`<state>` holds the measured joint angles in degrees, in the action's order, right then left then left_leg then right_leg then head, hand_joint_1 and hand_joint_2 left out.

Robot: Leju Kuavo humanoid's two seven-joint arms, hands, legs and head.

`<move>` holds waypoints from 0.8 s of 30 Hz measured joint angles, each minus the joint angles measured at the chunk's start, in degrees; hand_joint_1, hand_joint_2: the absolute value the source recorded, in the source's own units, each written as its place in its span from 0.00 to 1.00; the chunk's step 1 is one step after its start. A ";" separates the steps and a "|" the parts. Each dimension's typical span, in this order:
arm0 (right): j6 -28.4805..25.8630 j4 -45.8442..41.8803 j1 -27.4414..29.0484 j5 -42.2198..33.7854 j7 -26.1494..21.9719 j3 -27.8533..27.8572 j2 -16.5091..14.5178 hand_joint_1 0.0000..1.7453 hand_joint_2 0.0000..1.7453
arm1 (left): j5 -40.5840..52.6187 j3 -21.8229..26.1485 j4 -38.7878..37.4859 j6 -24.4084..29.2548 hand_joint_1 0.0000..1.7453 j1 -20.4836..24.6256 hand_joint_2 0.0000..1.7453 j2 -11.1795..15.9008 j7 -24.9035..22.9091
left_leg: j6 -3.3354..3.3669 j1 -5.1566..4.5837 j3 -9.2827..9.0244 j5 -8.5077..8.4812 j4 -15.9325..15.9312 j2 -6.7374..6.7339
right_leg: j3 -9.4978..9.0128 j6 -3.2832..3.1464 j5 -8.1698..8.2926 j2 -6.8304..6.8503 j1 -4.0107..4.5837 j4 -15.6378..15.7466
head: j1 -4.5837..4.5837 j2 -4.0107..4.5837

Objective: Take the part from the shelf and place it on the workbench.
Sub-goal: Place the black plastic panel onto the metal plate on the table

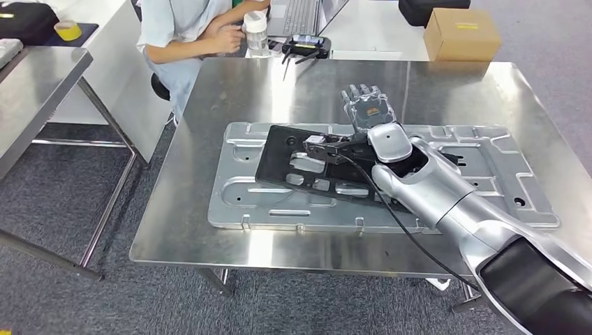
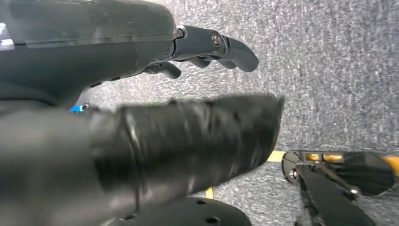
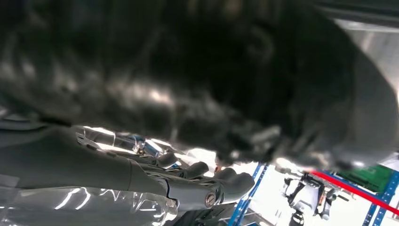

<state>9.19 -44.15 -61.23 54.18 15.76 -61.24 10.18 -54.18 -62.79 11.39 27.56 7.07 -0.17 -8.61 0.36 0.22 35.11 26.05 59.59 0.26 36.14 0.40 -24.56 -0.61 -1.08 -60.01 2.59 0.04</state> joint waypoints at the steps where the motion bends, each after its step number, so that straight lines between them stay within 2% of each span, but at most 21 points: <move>1: 0.00 0.00 -0.03 0.00 0.00 0.00 0.01 0.00 0.00 | 0.00 0.00 0.00 0.00 0.00 0.00 0.00 0.00 0.00 | 0.13 -0.11 -0.03 -0.12 -0.14 0.02 | -0.04 0.37 0.12 0.00 -0.02 0.20 | 0.01 0.00; 3: -0.01 0.01 -0.05 0.00 0.00 0.02 0.05 0.00 0.00 | 0.00 0.00 0.00 0.00 0.00 -0.05 0.00 -0.03 0.00 | 0.68 0.09 -0.31 -0.59 -0.86 -0.07 | 0.00 1.01 -0.09 0.03 0.03 0.19 | -0.04 0.00; 4: -0.01 0.02 -0.13 0.00 0.00 0.03 0.09 0.00 0.00 | -0.01 0.00 0.00 0.00 0.00 -0.06 0.00 -0.05 0.00 | 0.97 0.23 -0.48 -0.85 -1.28 -0.14 | 0.47 1.26 -0.88 0.08 0.08 -0.83 | -0.13 0.00; 5: -0.01 0.02 -0.23 0.00 0.00 0.04 0.14 0.00 0.00 | -0.02 0.00 0.00 0.00 0.00 -0.06 0.00 -0.07 0.00 | 1.20 0.33 -0.61 -1.06 -1.63 -0.21 | 1.45 1.41 -2.21 0.14 0.11 -2.96 | -0.20 0.00; 7: -0.01 0.03 -0.31 -0.01 -0.01 0.04 0.19 0.00 0.00 | -0.04 0.00 0.00 0.00 0.00 -0.03 0.00 -0.07 -0.01 | 1.49 0.23 -0.56 -1.20 -1.68 -0.24 | 4.48 1.54 -5.51 0.24 0.07 -9.69 | -0.27 0.00; 8: -0.01 0.05 -0.21 -0.01 -0.01 0.04 0.21 0.00 0.00 | -0.05 0.00 0.00 0.00 0.00 -0.03 0.00 -0.07 -0.02 | 1.60 0.16 -0.51 -1.25 -1.58 -0.24 | 5.70 1.54 -6.43 0.25 0.07 -12.46 | -0.26 0.00; 9: -0.01 0.08 -0.06 -0.02 -0.01 0.04 0.24 0.00 0.00 | -0.06 0.00 0.00 0.00 0.00 -0.03 0.00 -0.07 -0.04 | 1.70 0.12 -0.49 -1.28 -1.46 -0.20 | 6.13 1.50 -6.38 0.26 0.06 -13.56 | -0.28 0.00; 10: -0.01 0.12 0.09 -0.02 -0.01 0.04 0.27 0.00 0.00 | -0.07 0.00 0.00 -0.01 0.00 -0.05 0.00 -0.07 -0.07 | 1.73 0.09 -0.47 -1.30 -1.30 -0.15 | 5.58 1.38 -5.35 0.26 0.06 -12.57 | -0.29 0.00; 12: -0.02 0.17 0.13 -0.02 0.00 0.05 0.30 0.00 0.00 | -0.09 0.00 0.00 -0.02 0.00 -0.09 0.00 -0.11 -0.11 | 1.53 0.07 -0.37 -1.13 -0.95 -0.03 | 2.42 0.93 -1.97 0.28 0.12 -6.08 | -0.32 0.00; 14: -0.05 0.17 -0.03 -0.02 0.00 0.05 0.29 0.00 0.00 | -0.11 0.01 0.00 -0.04 0.00 -0.06 0.00 -0.16 -0.12 | 1.09 -0.09 0.08 -1.01 -0.46 0.05 | -0.07 0.50 -0.22 0.25 0.37 -0.80 | -0.24 0.00; 16: -0.06 0.17 -0.07 -0.02 0.00 0.06 0.29 0.00 0.00 | -0.11 0.01 0.00 -0.04 0.00 -0.04 0.00 -0.17 -0.13 | 0.50 -0.18 0.52 -1.22 -0.29 0.09 | -0.42 0.11 -0.02 0.18 0.62 0.27 | -0.15 0.00; 18: -0.04 0.17 -0.03 -0.02 0.00 0.07 0.29 0.00 0.00 | -0.11 0.01 0.00 -0.04 0.00 -0.09 0.00 -0.15 -0.17 | -0.13 -0.09 0.86 -0.81 0.00 0.11 | -0.22 -0.57 0.56 0.24 0.36 0.60 | -0.14 0.00; 19: -0.03 0.17 -0.05 -0.02 0.02 0.07 0.28 0.00 0.00 | -0.11 0.02 0.00 -0.04 0.00 -0.13 0.00 -0.14 -0.21 | -0.47 -0.05 1.31 0.31 1.08 0.10 | -0.11 -0.93 0.90 0.31 0.19 0.83 | -0.04 0.00; 21: -0.01 0.17 -0.07 -0.02 0.06 0.07 0.26 0.00 0.00 | -0.11 0.02 0.00 -0.06 0.00 -0.17 0.00 -0.13 -0.27 | -1.13 0.19 3.29 4.43 6.46 0.04 | 0.39 -1.40 1.56 0.40 -0.02 1.09 | 0.26 0.00; 23: 0.01 0.17 0.05 -0.02 0.07 0.07 0.25 0.00 0.00 | -0.11 0.02 0.00 -0.08 0.00 -0.12 0.00 -0.14 -0.28 | -1.60 0.45 5.34 8.07 13.08 0.02 | 1.26 -1.44 2.21 0.42 -0.02 1.04 | 0.43 0.00; 24: 0.02 0.17 0.14 -0.02 0.06 0.07 0.25 0.00 0.00 | -0.11 0.02 0.00 -0.09 0.00 -0.08 0.00 -0.15 -0.28 | -1.73 0.52 5.36 8.60 14.40 0.01 | 1.74 -1.36 2.59 0.42 -0.03 1.02 | 0.43 0.00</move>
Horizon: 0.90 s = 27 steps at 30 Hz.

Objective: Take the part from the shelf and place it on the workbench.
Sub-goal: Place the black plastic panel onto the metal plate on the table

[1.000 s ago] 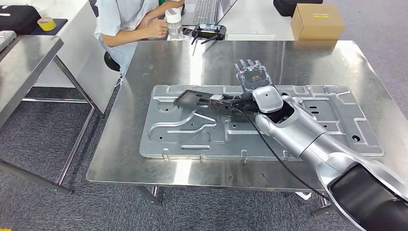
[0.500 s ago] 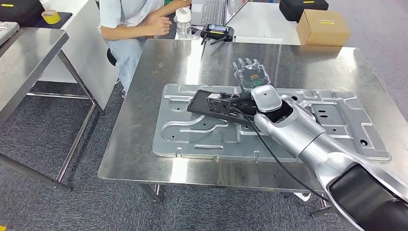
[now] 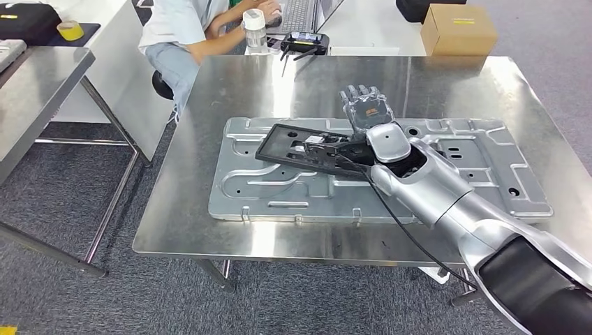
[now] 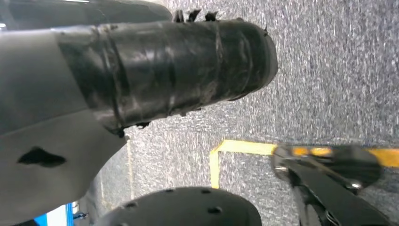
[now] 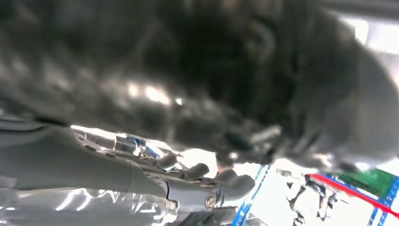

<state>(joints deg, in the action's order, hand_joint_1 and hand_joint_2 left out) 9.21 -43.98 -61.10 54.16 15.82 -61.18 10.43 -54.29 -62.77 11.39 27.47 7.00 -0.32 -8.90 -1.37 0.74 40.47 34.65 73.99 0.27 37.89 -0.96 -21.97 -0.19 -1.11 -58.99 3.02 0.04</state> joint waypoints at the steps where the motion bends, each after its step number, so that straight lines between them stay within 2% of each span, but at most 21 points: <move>1: 0.01 0.00 0.05 0.00 0.00 0.00 0.00 0.00 0.00 | 0.00 0.00 0.00 0.00 0.00 0.03 0.00 -0.01 0.00 | -0.05 0.03 -1.10 -0.45 -0.85 0.00 | 0.49 0.12 0.40 0.00 -0.03 -0.02 | 0.00 0.00; 4: -0.01 -0.04 -0.01 0.00 0.00 0.04 0.02 0.00 0.00 | 0.01 0.00 0.00 0.00 0.00 0.14 0.00 0.02 0.00 | 0.38 -0.11 -8.46 -3.78 -11.76 0.04 | 1.55 0.81 1.62 -0.05 -0.10 -0.02 | 0.00 0.00; 5: -0.02 -0.07 -0.08 0.00 0.00 0.08 0.04 0.00 0.00 | 0.01 0.00 0.00 0.00 0.00 0.19 0.00 0.03 0.00 | 0.74 -0.27 -9.91 -4.44 -14.33 0.11 | 1.71 1.16 2.01 -0.06 -0.08 0.02 | -0.07 0.00; 6: -0.02 -0.11 -0.16 0.00 0.00 0.11 0.07 0.00 0.00 | 0.01 0.00 0.00 0.00 0.00 0.23 0.00 0.04 0.00 | 1.15 -0.47 -10.41 -4.72 -15.54 0.17 | 1.78 1.56 2.41 -0.05 -0.06 0.14 | -0.15 0.00; 9: 0.04 -0.14 -0.24 0.01 0.00 0.15 0.13 0.00 0.00 | 0.02 0.00 0.00 0.00 0.00 0.19 0.00 0.02 -0.01 | 2.50 -0.60 -9.65 -6.22 -15.82 0.09 | 1.90 2.67 3.38 -0.14 -0.12 0.74 | -0.30 0.00; 10: 0.11 -0.14 -0.24 0.01 0.00 0.15 0.16 0.00 0.00 | 0.02 0.00 0.00 0.00 0.00 0.21 0.00 0.01 -0.02 | 3.00 -0.50 -9.35 -6.92 -16.06 -0.03 | 2.28 2.89 2.39 -0.15 -0.12 0.14 | -0.34 0.00; 11: 0.21 -0.13 -0.25 0.01 0.00 0.15 0.20 0.00 0.00 | 0.02 0.00 0.00 0.00 0.00 0.24 0.00 0.01 -0.04 | 3.46 -0.38 -8.88 -7.71 -16.30 -0.17 | 3.00 3.01 0.24 -0.15 -0.13 -1.65 | -0.44 0.00; 13: 0.46 -0.13 -0.25 0.01 0.00 0.15 0.26 0.00 0.00 | 0.03 0.00 0.00 0.00 0.00 0.28 0.00 0.02 -0.08 | 4.05 -0.42 -7.42 -9.06 -16.39 -0.29 | 4.96 3.17 -6.01 -0.06 -0.08 -8.69 | -0.63 0.00; 14: 0.59 -0.13 -0.22 0.01 0.00 0.15 0.28 0.00 0.00 | 0.05 0.00 0.00 -0.01 0.00 0.27 0.00 0.03 -0.09 | 4.15 -0.49 -6.56 -9.68 -16.33 -0.31 | 5.67 3.27 -8.19 -0.05 -0.04 -12.52 | -0.68 0.00; 15: 0.68 -0.13 -0.17 0.01 0.00 0.15 0.30 0.00 0.00 | 0.06 0.00 0.00 -0.02 0.00 0.24 0.00 0.04 -0.11 | 4.15 -0.57 -5.69 -10.25 -16.25 -0.31 | 5.77 3.33 -9.02 -0.06 0.00 -15.22 | -0.68 0.00; 16: 0.76 -0.13 -0.13 0.02 0.00 0.15 0.31 0.00 0.00 | 0.07 0.00 0.00 -0.04 0.00 0.21 0.00 0.04 -0.13 | 4.11 -0.64 -4.83 -10.78 -16.12 -0.31 | 4.99 3.31 -8.52 -0.06 0.02 -16.07 | -0.69 0.00; 17: 0.81 -0.13 -0.11 0.02 0.00 0.15 0.31 0.00 0.00 | 0.07 0.00 0.00 -0.07 0.00 0.20 0.00 0.04 -0.15 | 4.00 -0.68 -4.00 -11.26 -15.91 -0.30 | 3.20 3.19 -7.23 -0.06 0.03 -14.86 | -0.68 0.00; 18: 0.85 -0.14 -0.14 0.03 0.00 0.15 0.31 0.00 0.00 | 0.06 0.00 0.00 -0.09 0.00 0.20 0.00 0.04 -0.17 | 3.84 -0.70 -3.23 -11.68 -15.64 -0.30 | 0.45 2.97 -6.01 -0.06 0.06 -11.82 | -0.69 0.00; 19: 0.89 -0.15 -0.23 0.04 0.00 0.15 0.30 0.00 0.00 | 0.06 0.00 0.00 -0.11 0.00 0.20 0.00 0.03 -0.19 | 3.62 -0.75 -2.53 -12.05 -15.34 -0.28 | -2.57 2.67 -5.70 -0.05 0.17 -7.88 | -0.69 0.00; 20: 0.91 -0.23 -0.33 0.07 -0.01 0.16 0.29 0.00 0.00 | 0.06 0.00 0.00 -0.15 0.00 0.20 0.00 0.03 -0.23 | 3.36 -0.81 -2.04 -12.39 -15.09 -0.28 | -5.11 2.41 -5.89 -0.05 0.32 -4.21 | -0.62 -0.01; 21: 0.94 -0.32 -0.46 0.09 -0.03 0.17 0.28 0.00 0.00 | 0.05 0.00 0.00 -0.19 0.00 0.21 0.00 0.03 -0.28 | 3.05 -0.84 -1.76 -12.80 -15.00 -0.27 | -6.72 2.15 -6.34 -0.05 0.50 -1.55 | -0.60 -0.01; 22: 0.97 -0.40 -0.61 0.12 -0.05 0.19 0.28 0.00 0.00 | 0.04 0.00 0.00 -0.25 0.00 0.21 0.00 0.03 -0.36 | 2.73 -0.84 -1.58 -13.26 -15.08 -0.26 | -7.25 1.93 -6.73 -0.05 0.72 -0.25 | -0.61 -0.01; 24: 1.21 -0.49 -0.77 0.19 -0.10 0.20 0.27 0.00 0.00 | -0.05 0.00 -0.01 -0.38 0.00 0.18 0.00 0.07 -0.53 | 2.06 -0.76 -1.34 -14.02 -15.33 -0.14 | -6.83 1.35 -5.82 0.07 0.65 0.47 | -0.76 0.00; 25: 1.40 -0.49 -0.80 0.22 -0.10 0.20 0.27 0.00 0.00 | -0.14 0.01 -0.02 -0.45 0.00 0.12 0.00 0.10 -0.61 | 1.74 -0.72 -0.92 -13.35 -14.95 -0.06 | -6.47 0.97 -5.21 0.17 0.46 0.71 | -0.83 0.00; 26: 1.60 -0.50 -0.78 0.27 -0.11 0.20 0.26 0.00 0.00 | -0.23 0.01 -0.02 -0.54 0.00 0.03 0.00 0.13 -0.67 | 1.43 -0.66 -0.31 -11.60 -13.62 0.01 | -5.97 0.55 -4.48 0.27 0.21 0.95 | -0.76 0.00; 27: 1.78 -0.55 -0.78 0.31 -0.11 0.20 0.26 0.00 0.00 | -0.31 0.01 -0.02 -0.61 0.00 -0.04 0.00 0.14 -0.70 | 1.15 -0.48 0.53 -8.92 -11.12 0.03 | -5.35 0.23 -3.77 0.35 0.04 1.05 | -0.70 0.00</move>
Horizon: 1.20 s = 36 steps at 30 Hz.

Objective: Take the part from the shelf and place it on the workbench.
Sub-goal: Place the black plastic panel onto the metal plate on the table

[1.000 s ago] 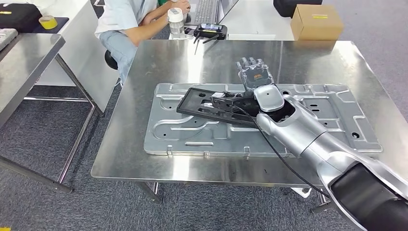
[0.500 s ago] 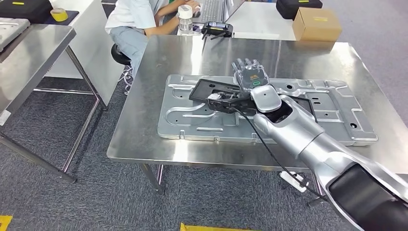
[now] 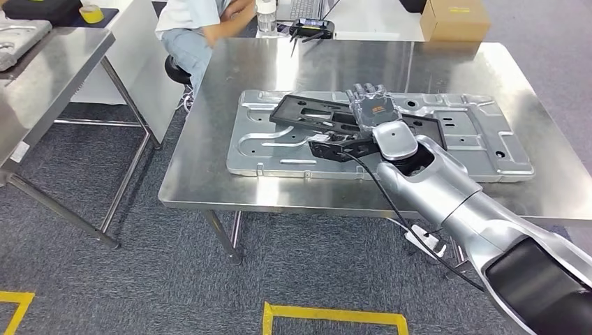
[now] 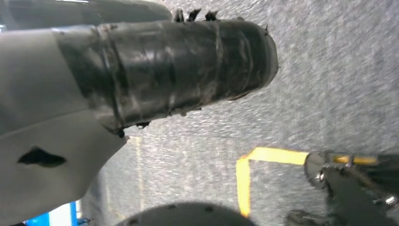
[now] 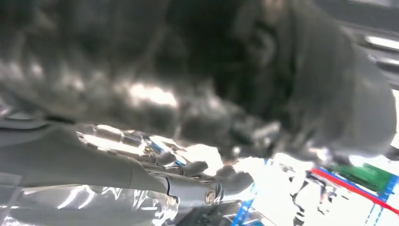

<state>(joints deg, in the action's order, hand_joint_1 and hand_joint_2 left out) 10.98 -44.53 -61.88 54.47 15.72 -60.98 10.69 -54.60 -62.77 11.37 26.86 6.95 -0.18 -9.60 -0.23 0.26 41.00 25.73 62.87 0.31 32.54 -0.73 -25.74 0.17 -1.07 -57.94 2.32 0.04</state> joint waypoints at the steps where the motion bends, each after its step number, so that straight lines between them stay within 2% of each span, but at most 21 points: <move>1: 0.12 -0.07 -0.01 0.05 0.00 0.00 0.00 0.00 0.00 | -0.06 0.01 0.00 -0.08 0.00 -0.06 0.00 -0.03 -0.02 | -0.29 0.13 0.97 2.96 3.43 -0.01 | 0.80 -0.20 0.65 0.00 -0.03 0.00 | 0.13 0.00; 3: 0.34 -0.21 -0.03 0.17 0.00 0.00 0.00 0.00 0.00 | -0.13 0.01 0.00 -0.15 0.00 -0.01 0.00 -0.06 -0.08 | -0.82 0.50 2.12 6.28 10.26 -0.04 | 2.52 -0.19 1.93 0.00 -0.07 -0.11 | 0.26 0.00; 5: 0.73 -0.26 -0.04 0.36 0.00 0.00 0.00 0.00 0.00 | -0.15 0.02 0.00 -0.18 0.00 0.12 0.00 -0.04 -0.23 | -1.27 0.78 0.38 4.59 11.40 -0.05 | 4.28 0.20 3.10 0.02 -0.29 -0.36 | 0.27 0.00; 7: 1.07 -0.32 -0.19 0.57 0.00 -0.01 0.01 0.00 0.00 | -0.14 0.02 0.00 -0.21 0.00 0.21 0.00 -0.02 -0.44 | -1.66 1.04 -4.99 2.58 5.21 -0.03 | 5.94 0.91 4.08 0.02 -0.58 -0.92 | 0.32 0.00; 9: 1.14 -0.47 -0.50 0.71 0.00 -0.01 0.05 0.00 0.00 | -0.11 0.01 0.00 -0.25 0.00 0.25 0.00 -0.01 -0.56 | -1.32 0.86 -9.69 3.44 -1.65 0.17 | 6.89 1.76 4.95 0.04 -0.64 -1.36 | 0.25 0.00; 11: 1.14 -0.58 -0.82 0.77 0.00 0.00 0.09 0.00 0.00 | -0.10 0.01 0.00 -0.26 0.00 0.27 0.00 0.02 -0.62 | -0.33 0.44 -10.58 3.99 -3.72 0.34 | 6.98 2.59 5.99 0.02 -0.56 -1.05 | 0.19 0.00; 13: 1.17 -0.57 -0.96 0.78 0.00 0.00 0.16 0.00 0.00 | -0.10 0.02 0.00 -0.26 0.00 0.31 0.00 0.00 -0.66 | 0.79 0.54 -9.86 2.82 -3.94 0.11 | 7.26 3.23 5.95 -0.04 -0.65 -1.03 | 0.18 0.00; 14: 1.18 -0.57 -0.97 0.79 0.00 0.00 0.19 0.00 0.00 | -0.10 0.02 0.00 -0.26 0.00 0.33 0.00 -0.01 -0.67 | 1.35 0.62 -9.38 2.06 -4.17 -0.02 | 7.76 3.41 4.39 -0.06 -0.69 -2.08 | 0.06 0.00; 17: 1.19 -0.58 -1.02 0.79 0.00 0.00 0.23 0.00 0.00 | -0.09 0.02 0.00 -0.26 0.00 0.38 0.00 0.02 -0.69 | 2.38 0.47 -7.07 -0.23 -4.38 -0.25 | 10.12 3.51 -4.36 -0.09 -0.56 -11.31 | -0.18 0.00; 18: 1.20 -0.58 -1.02 0.79 0.00 0.00 0.23 0.00 0.00 | -0.09 0.02 0.00 -0.27 0.00 0.37 0.00 0.03 -0.69 | 2.49 0.34 -6.08 -0.95 -4.33 -0.27 | 10.49 3.49 -5.91 -0.10 -0.45 -14.69 | -0.17 0.00; 20: 1.21 -0.58 -0.99 0.79 0.00 0.00 0.24 0.00 0.00 | -0.08 0.02 0.00 -0.30 0.00 0.33 0.00 0.03 -0.69 | 2.48 0.08 -4.12 -2.33 -4.18 -0.26 | 9.26 3.22 -4.79 -0.11 -0.12 -17.28 | -0.17 0.00; 21: 1.21 -0.58 -0.99 0.79 0.00 0.00 0.24 0.00 0.00 | -0.08 0.02 0.00 -0.32 0.00 0.33 0.00 0.03 -0.68 | 2.41 -0.03 -3.17 -3.02 -4.10 -0.25 | 7.31 2.92 -3.18 -0.11 0.05 -15.89 | -0.16 0.00; 22: 1.21 -0.60 -1.02 0.79 0.00 0.00 0.24 0.00 0.00 | -0.09 0.02 0.00 -0.34 0.00 0.34 0.00 0.02 -0.68 | 2.30 -0.10 -2.41 -3.64 -4.02 -0.23 | 4.48 2.52 -2.16 -0.12 0.24 -12.82 | -0.16 0.00; 24: 1.18 -0.78 -1.27 0.79 0.00 0.00 0.20 0.00 0.00 | -0.10 0.02 0.00 -0.41 0.00 0.35 0.00 0.02 -0.66 | 1.90 -0.35 -1.32 -4.83 -3.99 -0.21 | -1.34 1.75 -2.83 -0.10 0.72 -4.77 | -0.13 0.00; 26: 1.15 -0.99 -1.63 0.79 0.00 -0.01 0.12 0.00 0.00 | -0.12 0.02 0.00 -0.51 0.00 0.36 0.00 0.02 -0.62 | 1.30 -0.41 -0.88 -6.19 -4.46 -0.23 | -3.44 1.22 -3.77 -0.08 1.16 -0.44 | -0.13 0.00; 28: 1.14 -1.03 -1.70 0.79 0.00 -0.02 0.07 0.00 0.00 | -0.15 0.02 0.00 -0.62 0.00 0.31 0.00 0.03 -0.58 | 0.63 -0.28 -0.43 -6.78 -4.89 -0.16 | -2.70 0.61 -2.47 0.08 0.94 0.21 | -0.18 0.00; 29: 1.11 -1.03 -1.62 0.79 -0.01 -0.03 0.02 0.00 0.00 | -0.16 0.03 0.00 -0.66 0.00 0.26 0.00 0.02 -0.57 | 0.26 -0.22 0.11 -5.65 -4.31 -0.12 | -2.21 0.27 -1.73 0.20 0.75 0.39 | -0.12 0.00; 31: 1.05 -0.99 -1.44 0.79 -0.02 -0.06 -0.06 0.00 0.00 | -0.16 0.04 0.00 -0.69 0.00 0.04 0.00 -0.02 -0.57 | -0.45 0.09 1.81 -0.24 0.27 -0.10 | -0.89 -0.41 -0.29 0.37 0.46 0.59 | 0.11 0.00; 33: 0.95 -0.97 -1.38 0.79 -0.02 -0.07 -0.09 0.00 0.00 | -0.14 0.04 0.00 -0.70 0.00 -0.08 0.00 -0.06 -0.55 | -1.05 0.43 3.47 4.50 7.85 -0.12 | 0.89 -0.71 1.10 0.36 0.40 0.54 | 0.31 0.00; 34: 0.91 -0.97 -1.34 0.79 -0.04 -0.07 -0.09 0.00 0.00 | -0.11 0.04 0.00 -0.70 0.00 0.00 0.00 -0.06 -0.51 | -1.26 0.56 3.64 4.77 10.79 -0.13 | 1.87 -0.63 1.81 0.35 0.38 0.48 | 0.31 0.00; 36: 0.89 -0.96 -1.24 0.78 -0.09 -0.07 -0.08 0.00 0.00 | -0.08 0.04 0.00 -0.70 0.00 0.20 0.00 -0.03 -0.41 | -1.46 0.69 1.41 1.97 11.67 -0.13 | 3.85 -0.29 3.15 0.32 0.27 0.24 | 0.31 0.00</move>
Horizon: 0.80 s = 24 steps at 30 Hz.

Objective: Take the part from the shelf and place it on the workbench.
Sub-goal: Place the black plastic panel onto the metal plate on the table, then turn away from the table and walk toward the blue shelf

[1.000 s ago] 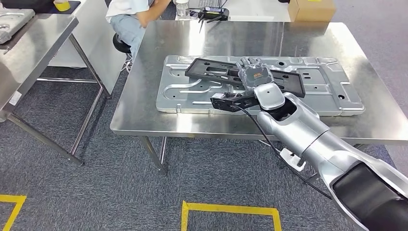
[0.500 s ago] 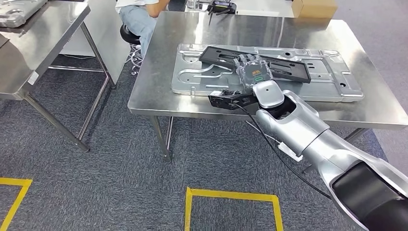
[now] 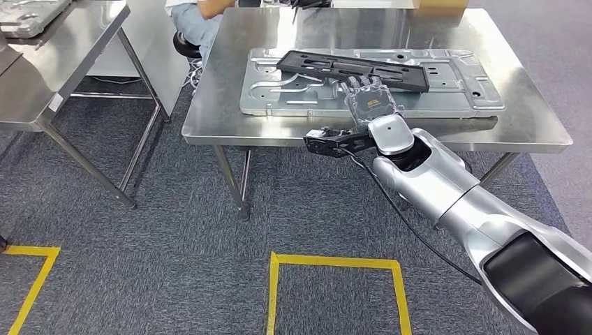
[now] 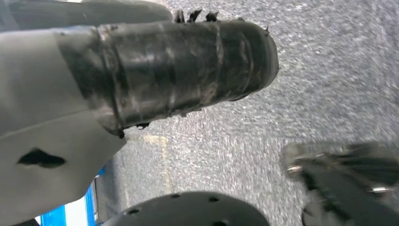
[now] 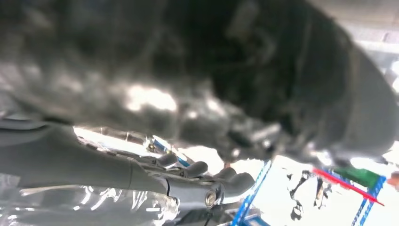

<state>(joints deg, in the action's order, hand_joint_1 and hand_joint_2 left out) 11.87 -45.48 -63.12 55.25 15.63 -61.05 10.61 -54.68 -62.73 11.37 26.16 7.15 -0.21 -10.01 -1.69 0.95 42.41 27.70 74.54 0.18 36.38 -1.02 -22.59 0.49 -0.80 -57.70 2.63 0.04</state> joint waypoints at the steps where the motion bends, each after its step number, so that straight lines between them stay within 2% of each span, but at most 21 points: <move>1: 0.02 -0.01 0.02 -0.01 -0.03 0.00 0.01 0.00 0.00 | 0.01 0.00 0.00 -0.02 0.00 0.05 0.00 0.02 0.04 | 0.03 0.02 -2.63 -1.29 -2.43 0.00 | 0.79 0.25 0.55 -0.02 -0.08 -0.21 | 0.01 0.00; 2: 0.03 -0.02 -0.01 -0.02 -0.04 0.01 0.05 0.00 0.00 | 0.02 0.00 0.00 -0.05 0.00 0.08 0.00 0.03 0.08 | 0.13 -0.05 -6.07 -1.32 -6.26 0.02 | 1.48 0.54 0.98 -0.05 -0.10 -0.43 | 0.02 0.00; 3: 0.04 -0.03 -0.08 -0.03 -0.04 0.02 0.14 0.00 0.00 | 0.02 0.00 0.00 -0.09 0.00 0.10 0.00 0.05 0.12 | 0.37 -0.18 -9.35 -0.39 -10.52 0.08 | 1.94 0.88 1.37 0.01 -0.10 -0.65 | -0.02 0.00; 4: 0.08 -0.04 -0.19 -0.03 -0.04 0.03 0.26 0.00 0.00 | 0.02 0.00 0.00 -0.13 0.00 0.15 0.00 0.07 0.15 | 0.69 -0.35 -11.65 0.82 -13.82 0.14 | 2.23 1.22 1.84 0.07 -0.08 -0.73 | -0.01 0.00; 5: 0.12 -0.05 -0.29 -0.06 -0.04 0.05 0.38 0.00 0.00 | 0.02 0.00 0.00 -0.16 0.00 0.20 0.00 0.08 0.17 | 1.07 -0.55 -12.86 1.74 -15.91 0.20 | 2.44 1.56 2.36 0.16 -0.08 -0.65 | -0.04 0.00; 6: 0.20 -0.05 -0.34 -0.12 -0.03 0.06 0.53 0.00 0.00 | 0.02 0.00 0.00 -0.17 0.00 0.22 0.00 0.08 0.19 | 1.54 -0.63 -12.88 1.74 -16.87 0.20 | 2.55 1.94 2.96 0.24 -0.03 -0.50 | -0.08 0.00; 7: 0.30 -0.06 -0.33 -0.22 0.00 0.06 0.70 0.00 0.00 | 0.02 0.00 0.00 -0.19 0.00 0.23 0.00 0.04 0.18 | 1.98 -0.54 -12.50 1.21 -17.04 0.05 | 2.77 2.25 3.17 0.12 -0.13 -0.44 | -0.02 0.00; 8: 0.39 -0.08 -0.27 -0.35 0.03 0.06 0.84 0.00 0.00 | 0.01 0.00 0.00 -0.20 0.00 0.21 0.00 0.01 0.17 | 2.45 -0.45 -12.10 0.55 -17.28 -0.09 | 3.14 2.49 2.39 -0.01 -0.15 -0.91 | -0.09 0.00; 9: 0.50 -0.12 -0.22 -0.47 0.08 0.05 0.99 0.00 0.00 | 0.00 0.00 0.00 -0.21 0.00 0.17 0.00 -0.01 0.19 | 2.98 -0.31 -11.56 -0.19 -17.53 -0.27 | 3.75 2.68 0.47 -0.16 -0.19 -2.43 | -0.18 0.00; 10: 0.60 -0.16 -0.21 -0.57 0.14 0.04 1.15 0.00 0.00 | -0.01 0.00 0.00 -0.19 0.00 0.16 0.00 -0.02 0.23 | 3.39 -0.25 -10.98 -0.87 -17.60 -0.41 | 4.59 2.80 -2.40 -0.32 -0.31 -5.15 | -0.26 0.00; 12: 0.76 -0.23 -0.12 -0.71 0.30 0.05 1.54 0.00 0.00 | -0.03 0.00 0.00 -0.15 0.00 0.14 0.00 0.04 0.38 | 3.84 -0.32 -9.36 -2.08 -17.42 -0.48 | 6.28 3.07 -7.56 -0.37 -0.33 -12.73 | -0.45 0.00; 13: 0.82 -0.24 0.00 -0.78 0.38 0.05 1.78 0.00 0.00 | -0.04 0.00 0.00 -0.13 0.00 0.13 0.00 0.07 0.46 | 3.79 -0.33 -8.54 -2.60 -17.26 -0.47 | 6.59 3.21 -8.33 -0.38 -0.37 -15.76 | -0.45 0.00; 14: 0.85 -0.25 0.12 -0.84 0.44 0.05 1.96 0.00 0.00 | -0.04 0.00 0.00 -0.12 0.00 0.12 0.00 0.08 0.51 | 3.65 -0.31 -7.71 -3.09 -17.03 -0.47 | 6.14 3.31 -7.74 -0.38 -0.44 -17.14 | -0.45 0.00; 15: 0.85 -0.26 0.20 -0.89 0.47 0.05 2.07 0.00 0.00 | -0.05 0.00 0.00 -0.12 0.00 0.10 0.00 0.07 0.53 | 3.45 -0.26 -6.92 -3.51 -16.74 -0.47 | 4.78 3.38 -6.29 -0.37 -0.55 -16.53 | -0.44 0.00; 16: 0.85 -0.32 0.23 -0.91 0.49 0.05 2.13 0.00 0.00 | -0.05 0.00 0.00 -0.12 0.00 0.10 0.00 0.06 0.54 | 3.18 -0.21 -6.17 -3.87 -16.37 -0.48 | 2.46 3.44 -4.81 -0.37 -0.71 -13.98 | -0.44 0.00; 17: 0.85 -0.42 0.20 -0.92 0.50 0.06 2.16 0.00 0.00 | -0.05 0.00 0.00 -0.12 0.00 0.10 0.00 0.06 0.56 | 2.86 -0.25 -5.46 -4.18 -15.98 -0.48 | -0.31 3.52 -4.41 -0.39 -0.78 -10.29 | -0.45 0.00; 19: 0.84 -0.74 0.13 -0.91 0.51 0.08 2.22 0.00 0.00 | -0.05 0.00 0.00 -0.09 0.00 0.16 0.00 0.07 0.58 | 2.12 -0.39 -4.46 -4.86 -15.39 -0.48 | -4.41 3.23 -5.43 -0.55 -0.61 -3.70 | -0.39 0.00; 20: 0.84 -0.86 0.14 -0.91 0.52 0.08 2.24 0.00 0.00 | -0.05 0.00 0.00 -0.05 0.00 0.17 0.00 0.08 0.60 | 1.77 -0.49 -4.14 -5.33 -15.37 -0.46 | -5.04 2.95 -6.10 -0.63 -0.45 -2.16 | -0.35 0.00; 22: 0.85 -0.97 0.30 -0.91 0.54 0.09 2.27 0.00 0.00 | -0.07 0.00 0.00 0.01 0.00 0.10 0.00 0.09 0.61 | 1.12 -0.42 -3.64 -6.06 -15.55 -0.39 | -4.36 2.11 -5.49 -0.56 -0.41 -1.65 | -0.28 0.00; 23: 0.87 -0.99 0.37 -0.91 0.54 0.09 2.27 0.00 0.00 | -0.07 0.00 0.00 0.02 0.00 0.01 0.00 0.10 0.61 | 0.83 -0.35 -3.13 -5.37 -15.14 -0.38 | -3.83 1.68 -4.95 -0.48 -0.46 -1.63 | -0.28 0.00; 24: 0.88 -1.02 0.42 -0.91 0.55 0.09 2.29 0.00 0.00 | -0.08 0.00 0.00 0.02 0.00 -0.10 0.00 0.11 0.60 | 0.56 -0.26 -2.46 -3.63 -13.86 -0.38 | -3.23 1.23 -4.35 -0.40 -0.52 -1.60 | -0.26 0.00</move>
<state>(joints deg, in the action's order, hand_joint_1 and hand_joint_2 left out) 12.75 -46.51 -62.69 54.34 16.17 -60.96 12.90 -54.76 -62.73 11.37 26.18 7.05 -0.10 -9.41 -1.13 0.69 39.95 24.06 60.67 -0.20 33.15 0.21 -26.95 0.09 -1.32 -59.29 2.37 0.04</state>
